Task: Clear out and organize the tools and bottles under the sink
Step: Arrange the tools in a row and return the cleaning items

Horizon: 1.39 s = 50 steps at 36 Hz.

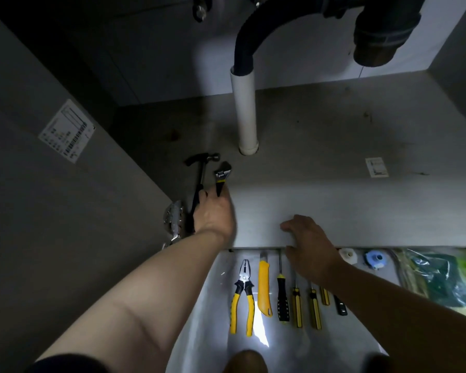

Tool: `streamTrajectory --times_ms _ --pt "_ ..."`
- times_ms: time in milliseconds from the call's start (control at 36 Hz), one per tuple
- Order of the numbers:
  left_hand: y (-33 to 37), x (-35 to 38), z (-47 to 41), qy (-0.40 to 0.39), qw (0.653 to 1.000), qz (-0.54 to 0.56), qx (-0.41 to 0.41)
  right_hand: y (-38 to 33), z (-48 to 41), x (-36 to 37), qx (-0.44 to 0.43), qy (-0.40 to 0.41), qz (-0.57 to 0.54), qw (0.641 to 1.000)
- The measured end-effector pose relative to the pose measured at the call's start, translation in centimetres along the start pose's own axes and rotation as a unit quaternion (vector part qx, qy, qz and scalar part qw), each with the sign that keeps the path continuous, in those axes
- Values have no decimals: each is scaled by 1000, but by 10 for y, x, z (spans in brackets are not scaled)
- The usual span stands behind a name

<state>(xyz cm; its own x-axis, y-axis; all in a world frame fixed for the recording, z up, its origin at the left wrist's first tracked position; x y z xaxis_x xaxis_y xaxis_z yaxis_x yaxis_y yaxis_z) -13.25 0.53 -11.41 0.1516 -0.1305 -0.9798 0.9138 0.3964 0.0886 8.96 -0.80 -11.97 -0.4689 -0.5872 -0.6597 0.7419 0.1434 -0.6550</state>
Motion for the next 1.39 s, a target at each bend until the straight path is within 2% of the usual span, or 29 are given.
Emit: streamTrajectory --times_ms 194,278,361,444,583,694,806,972,1083,1194,1389 --pt "-1 -1 3 24 1000 -3 0 9 4 2 -23 -9 46 999" --pt "-2 4 26 70 996 -15 52 8 7 2 -30 -20 67 997" --pt "-1 18 62 112 985 37 124 7 11 1 -27 -30 82 996" --pt "-4 44 105 76 980 68 169 3 16 -1 -36 -7 95 995" --pt "-28 93 144 -83 985 123 89 -6 23 2 -68 27 129 989" --pt "-40 119 153 -168 973 155 -9 0 37 21 -53 -25 102 993" --pt "-32 138 154 -210 960 178 -54 9 50 47 -26 -98 93 990" --pt "-24 152 152 -213 965 131 -81 20 51 80 11 -141 82 987" --pt "-29 151 154 -190 976 103 -41 21 37 103 62 -126 85 987" --pt "-44 150 160 -173 979 99 -42 16 20 127 129 -89 76 985" --pt "-68 150 168 -153 979 132 -28 9 7 154 177 -50 96 978"
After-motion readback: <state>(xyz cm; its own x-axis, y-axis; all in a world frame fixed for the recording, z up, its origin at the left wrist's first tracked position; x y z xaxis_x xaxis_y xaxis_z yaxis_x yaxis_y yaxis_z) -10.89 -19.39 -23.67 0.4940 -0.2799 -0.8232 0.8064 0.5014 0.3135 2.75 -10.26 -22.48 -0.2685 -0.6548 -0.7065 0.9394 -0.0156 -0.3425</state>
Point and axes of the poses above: each hand's wrist, its own z-axis away from the middle knuckle, its own x-axis out of the palm, y = z × x, the point moved 4 cm from there along -z, towards the middle knuckle, and after that the axes turned 4 degrees about -y, right-handed, at the moved point
